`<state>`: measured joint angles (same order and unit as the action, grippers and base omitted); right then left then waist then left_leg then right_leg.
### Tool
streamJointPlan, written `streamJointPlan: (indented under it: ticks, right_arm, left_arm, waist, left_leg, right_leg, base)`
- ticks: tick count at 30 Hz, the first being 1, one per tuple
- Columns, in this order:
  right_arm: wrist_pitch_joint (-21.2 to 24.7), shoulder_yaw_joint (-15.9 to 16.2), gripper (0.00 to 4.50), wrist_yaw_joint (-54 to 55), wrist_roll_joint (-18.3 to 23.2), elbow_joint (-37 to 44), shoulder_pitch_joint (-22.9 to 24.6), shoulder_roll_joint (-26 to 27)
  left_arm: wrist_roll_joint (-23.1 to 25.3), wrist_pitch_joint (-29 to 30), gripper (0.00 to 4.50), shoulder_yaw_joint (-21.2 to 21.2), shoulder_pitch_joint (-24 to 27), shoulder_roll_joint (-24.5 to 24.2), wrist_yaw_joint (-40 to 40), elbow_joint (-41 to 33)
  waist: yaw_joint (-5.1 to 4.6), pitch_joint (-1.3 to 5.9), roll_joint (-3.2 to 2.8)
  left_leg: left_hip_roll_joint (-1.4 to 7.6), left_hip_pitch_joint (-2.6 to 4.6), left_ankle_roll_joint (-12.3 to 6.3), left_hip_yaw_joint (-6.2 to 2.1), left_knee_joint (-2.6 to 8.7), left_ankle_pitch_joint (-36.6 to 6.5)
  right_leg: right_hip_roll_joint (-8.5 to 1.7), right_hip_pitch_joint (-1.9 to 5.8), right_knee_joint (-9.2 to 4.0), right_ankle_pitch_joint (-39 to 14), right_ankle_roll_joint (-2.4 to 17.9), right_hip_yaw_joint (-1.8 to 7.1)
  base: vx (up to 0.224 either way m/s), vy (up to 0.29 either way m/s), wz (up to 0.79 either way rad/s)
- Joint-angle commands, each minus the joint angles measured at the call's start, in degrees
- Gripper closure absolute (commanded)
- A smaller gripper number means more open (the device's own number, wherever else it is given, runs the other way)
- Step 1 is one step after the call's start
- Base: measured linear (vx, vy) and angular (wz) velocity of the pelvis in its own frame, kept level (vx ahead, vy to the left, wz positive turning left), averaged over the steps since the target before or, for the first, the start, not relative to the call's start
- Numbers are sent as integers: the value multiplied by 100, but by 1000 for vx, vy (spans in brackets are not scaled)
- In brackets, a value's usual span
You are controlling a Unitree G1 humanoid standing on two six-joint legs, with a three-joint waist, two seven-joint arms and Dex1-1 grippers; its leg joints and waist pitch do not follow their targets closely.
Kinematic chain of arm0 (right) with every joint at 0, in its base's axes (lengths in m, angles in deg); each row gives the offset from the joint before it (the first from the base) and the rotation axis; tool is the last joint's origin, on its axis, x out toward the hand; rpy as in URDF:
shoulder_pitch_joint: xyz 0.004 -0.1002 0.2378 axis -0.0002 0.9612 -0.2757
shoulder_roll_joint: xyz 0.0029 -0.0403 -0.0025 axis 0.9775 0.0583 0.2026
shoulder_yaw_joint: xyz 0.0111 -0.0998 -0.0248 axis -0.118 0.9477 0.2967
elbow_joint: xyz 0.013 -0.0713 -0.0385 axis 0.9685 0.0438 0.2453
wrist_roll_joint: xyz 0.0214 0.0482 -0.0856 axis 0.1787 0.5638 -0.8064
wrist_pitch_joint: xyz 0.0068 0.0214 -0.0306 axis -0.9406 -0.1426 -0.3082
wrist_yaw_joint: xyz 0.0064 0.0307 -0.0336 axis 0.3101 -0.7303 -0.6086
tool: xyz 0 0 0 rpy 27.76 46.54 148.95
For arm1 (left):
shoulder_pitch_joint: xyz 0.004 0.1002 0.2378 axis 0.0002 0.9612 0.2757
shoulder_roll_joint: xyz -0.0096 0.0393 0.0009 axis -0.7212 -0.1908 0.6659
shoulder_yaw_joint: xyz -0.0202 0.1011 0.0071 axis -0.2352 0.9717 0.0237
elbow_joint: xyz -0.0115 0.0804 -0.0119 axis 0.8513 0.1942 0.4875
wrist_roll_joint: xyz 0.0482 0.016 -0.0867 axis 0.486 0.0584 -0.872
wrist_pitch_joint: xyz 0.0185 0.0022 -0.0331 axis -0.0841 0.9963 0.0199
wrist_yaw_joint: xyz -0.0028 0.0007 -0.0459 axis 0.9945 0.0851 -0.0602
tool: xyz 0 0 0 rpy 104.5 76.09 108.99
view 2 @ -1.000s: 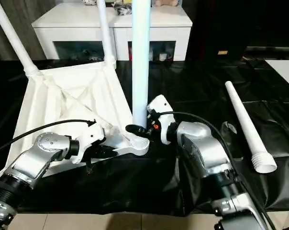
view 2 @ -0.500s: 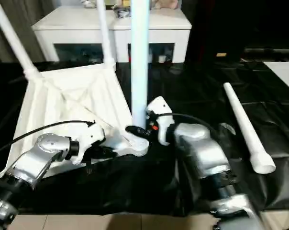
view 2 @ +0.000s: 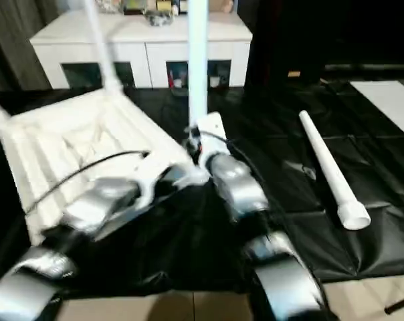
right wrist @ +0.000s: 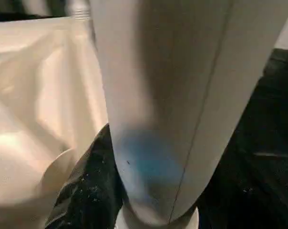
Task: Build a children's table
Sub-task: Rotate leg to tighten
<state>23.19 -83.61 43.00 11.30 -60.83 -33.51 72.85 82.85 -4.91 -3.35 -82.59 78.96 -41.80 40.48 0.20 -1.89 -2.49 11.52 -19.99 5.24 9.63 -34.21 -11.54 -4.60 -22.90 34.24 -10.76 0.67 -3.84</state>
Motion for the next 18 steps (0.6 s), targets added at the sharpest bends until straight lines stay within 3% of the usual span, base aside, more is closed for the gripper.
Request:
streamJointPlan:
  ticks: [1, 5, 9, 15, 18]
  right_arm:
    - [333, -12, 267, 212, 41, -838, 368, 113]
    - [99, -323, 267, 611, 149, -1232, 166, 283]
    - [-141, -465, 267, 740, 114, -1620, -18, 334]
    - [-350, -389, 267, 522, -33, -1830, -217, 371]
    - [-488, -392, 267, 379, -39, -1889, -289, 394]
  left_arm:
    - [10, 7, 450, -228, -237, 70, 367, -166]
    - [19, 139, 450, -254, -297, 258, 552, -208]
    - [60, 199, 450, -341, -326, 224, 667, -155]
    - [63, 221, 450, -393, -362, 201, 717, -111]
    - [59, 225, 450, -393, -359, 202, 705, -112]
  waist:
    - [29, 264, 6]
    - [49, 291, 45]
    - [60, 306, 22]
    - [32, 269, 11]
    - [27, 272, 14]
  left_leg:
    - [68, -16, 42, -52, 497, -1811]
    - [60, -29, -75, -16, 480, -1524]
    - [64, -50, -127, -7, 474, -1243]
    - [66, -35, -66, -17, 505, -1659]
    - [76, -27, -53, -20, 513, -1713]
  right_leg:
    - [-310, 224, -470, -1699, 1005, 209]
    - [-301, 238, -461, -1421, 1060, 207]
    - [-300, 264, -417, -1019, 1186, 205]
    - [-300, 244, -481, -1642, 1052, 197]
    - [-297, 226, -483, -1657, 1020, 199]
  base:
    - [0, 0, 0]
    - [0, 0, 0]
    - [0, 0, 0]
    - [0, 0, 0]
    - [0, 0, 0]
